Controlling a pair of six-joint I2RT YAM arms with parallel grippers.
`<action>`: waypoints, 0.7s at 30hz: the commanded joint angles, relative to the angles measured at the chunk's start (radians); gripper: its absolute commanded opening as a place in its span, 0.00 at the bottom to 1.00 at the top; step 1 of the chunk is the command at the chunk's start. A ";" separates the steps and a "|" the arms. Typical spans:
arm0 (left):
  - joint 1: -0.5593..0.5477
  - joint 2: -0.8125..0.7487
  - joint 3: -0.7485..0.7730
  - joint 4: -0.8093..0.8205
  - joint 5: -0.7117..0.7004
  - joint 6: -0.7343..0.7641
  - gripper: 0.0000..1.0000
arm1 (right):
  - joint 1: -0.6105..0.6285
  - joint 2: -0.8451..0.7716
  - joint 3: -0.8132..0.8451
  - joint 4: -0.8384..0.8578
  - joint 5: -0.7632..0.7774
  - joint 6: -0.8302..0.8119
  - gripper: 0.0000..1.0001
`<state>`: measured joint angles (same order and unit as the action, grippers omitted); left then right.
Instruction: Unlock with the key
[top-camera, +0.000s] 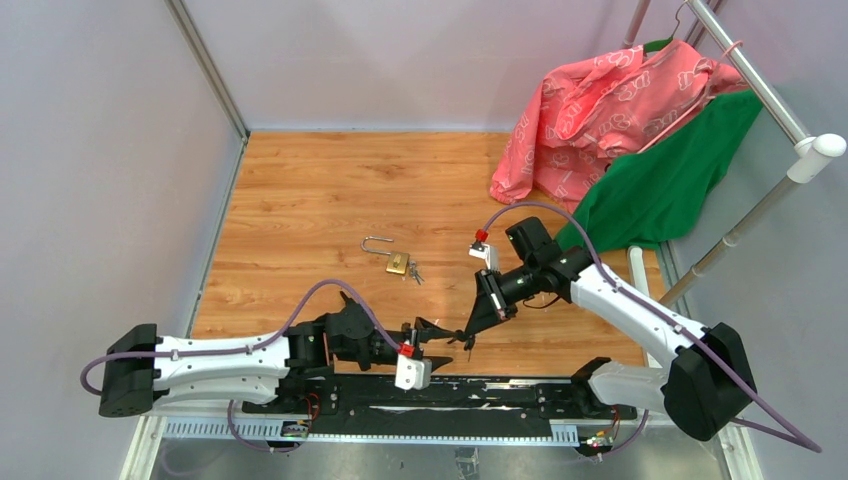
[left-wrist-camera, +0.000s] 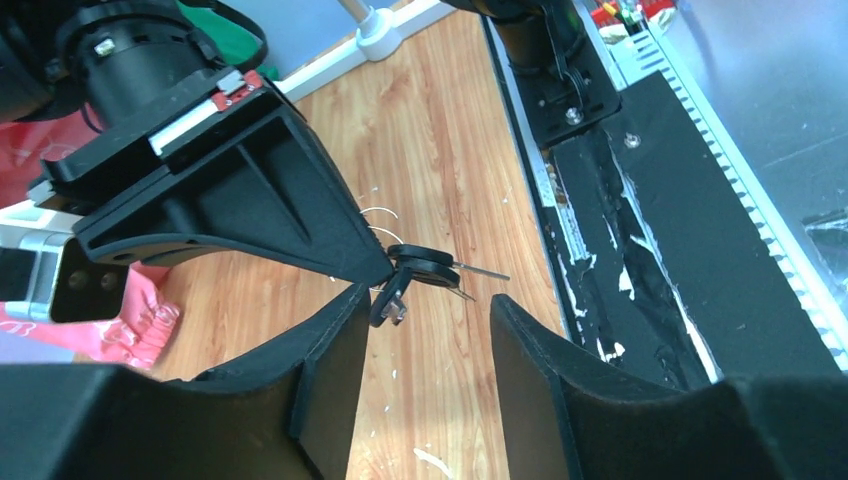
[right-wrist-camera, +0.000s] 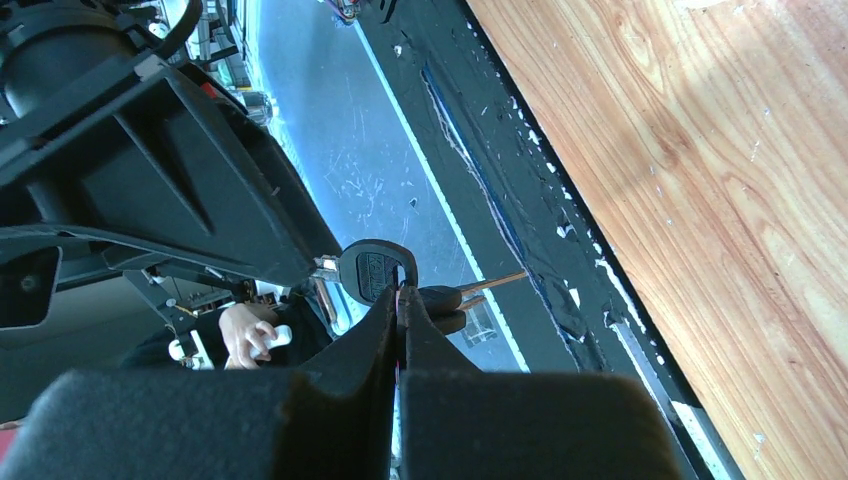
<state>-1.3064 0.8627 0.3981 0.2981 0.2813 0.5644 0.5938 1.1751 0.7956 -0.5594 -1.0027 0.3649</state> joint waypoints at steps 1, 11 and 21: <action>-0.023 0.032 0.034 -0.004 -0.022 0.046 0.49 | 0.019 0.004 -0.004 0.001 -0.009 0.011 0.00; -0.040 0.021 0.045 -0.002 -0.047 0.080 0.33 | 0.027 0.012 -0.007 -0.012 0.006 -0.001 0.00; -0.046 -0.053 0.005 -0.011 -0.068 0.066 0.39 | 0.030 -0.002 0.004 -0.007 0.005 0.005 0.00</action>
<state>-1.3388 0.8783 0.4191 0.2878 0.2352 0.6296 0.6125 1.1835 0.7956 -0.5568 -0.9985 0.3679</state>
